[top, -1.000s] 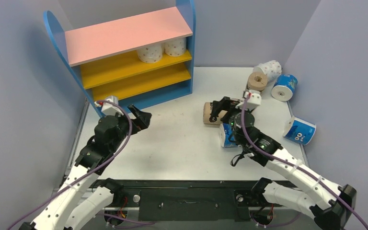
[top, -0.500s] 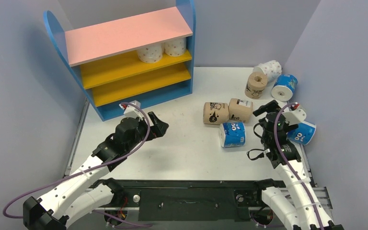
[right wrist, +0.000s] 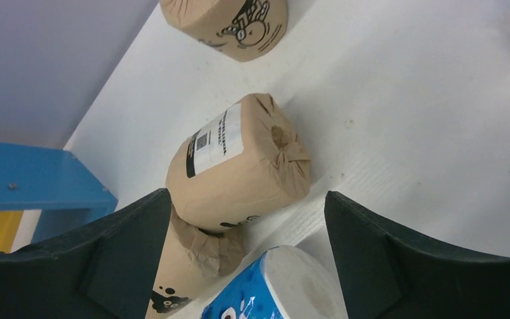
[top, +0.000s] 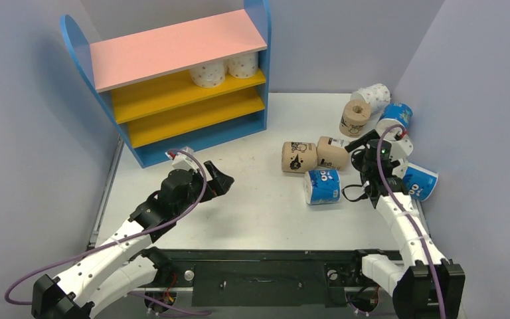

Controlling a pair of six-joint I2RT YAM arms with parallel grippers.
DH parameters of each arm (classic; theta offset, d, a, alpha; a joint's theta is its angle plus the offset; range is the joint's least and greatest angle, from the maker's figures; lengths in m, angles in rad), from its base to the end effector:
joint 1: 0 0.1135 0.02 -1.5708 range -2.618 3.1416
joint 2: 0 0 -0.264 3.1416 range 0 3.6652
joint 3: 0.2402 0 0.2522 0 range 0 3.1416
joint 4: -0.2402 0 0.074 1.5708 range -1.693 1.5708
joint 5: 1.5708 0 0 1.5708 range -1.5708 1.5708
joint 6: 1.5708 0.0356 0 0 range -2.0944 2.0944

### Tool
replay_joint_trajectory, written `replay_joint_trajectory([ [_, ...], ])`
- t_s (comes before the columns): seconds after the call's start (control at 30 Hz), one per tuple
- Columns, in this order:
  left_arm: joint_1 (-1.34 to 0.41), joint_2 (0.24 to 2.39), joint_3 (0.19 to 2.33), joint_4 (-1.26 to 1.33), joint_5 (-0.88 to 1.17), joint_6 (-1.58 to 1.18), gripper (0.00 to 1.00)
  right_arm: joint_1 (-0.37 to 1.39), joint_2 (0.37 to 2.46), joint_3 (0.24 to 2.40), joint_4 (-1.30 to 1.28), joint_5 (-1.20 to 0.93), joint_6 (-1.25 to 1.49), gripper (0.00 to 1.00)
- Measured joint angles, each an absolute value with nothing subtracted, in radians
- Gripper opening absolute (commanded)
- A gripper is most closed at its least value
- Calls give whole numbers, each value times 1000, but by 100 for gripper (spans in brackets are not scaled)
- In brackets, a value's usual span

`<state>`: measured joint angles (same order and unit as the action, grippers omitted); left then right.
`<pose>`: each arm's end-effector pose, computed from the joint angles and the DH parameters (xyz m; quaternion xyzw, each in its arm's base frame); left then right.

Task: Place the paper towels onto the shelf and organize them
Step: Place the paper towel on the shelf, then adjust the paper towel at the center of the board.

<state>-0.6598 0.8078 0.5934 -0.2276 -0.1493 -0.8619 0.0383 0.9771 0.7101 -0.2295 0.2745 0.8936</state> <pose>0.1521 -0.1113 0.2641 -0.1247 0.8342 -0.3222 0.4298 0.2198 -0.0012 0.2740 0.4167 0.7454 0.1227 0.5057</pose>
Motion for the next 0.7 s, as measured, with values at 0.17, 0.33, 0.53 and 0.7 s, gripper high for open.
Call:
replay_joint_trajectory([
  [0.17, -660, 777, 560, -228, -149, -876, 97, 56, 1077, 736, -229, 167, 836, 80],
  [0.33, -660, 772, 542, -228, -149, -887, 97, 137, 1082, 736, -287, 125, 749, 83],
  [0.53, -660, 770, 515, -219, -132, -897, 96, 204, 1018, 669, -324, 111, 724, 84],
  [0.7, -660, 799, 515, -199, -107, -907, 97, 212, 1000, 596, -334, 94, 736, 84],
])
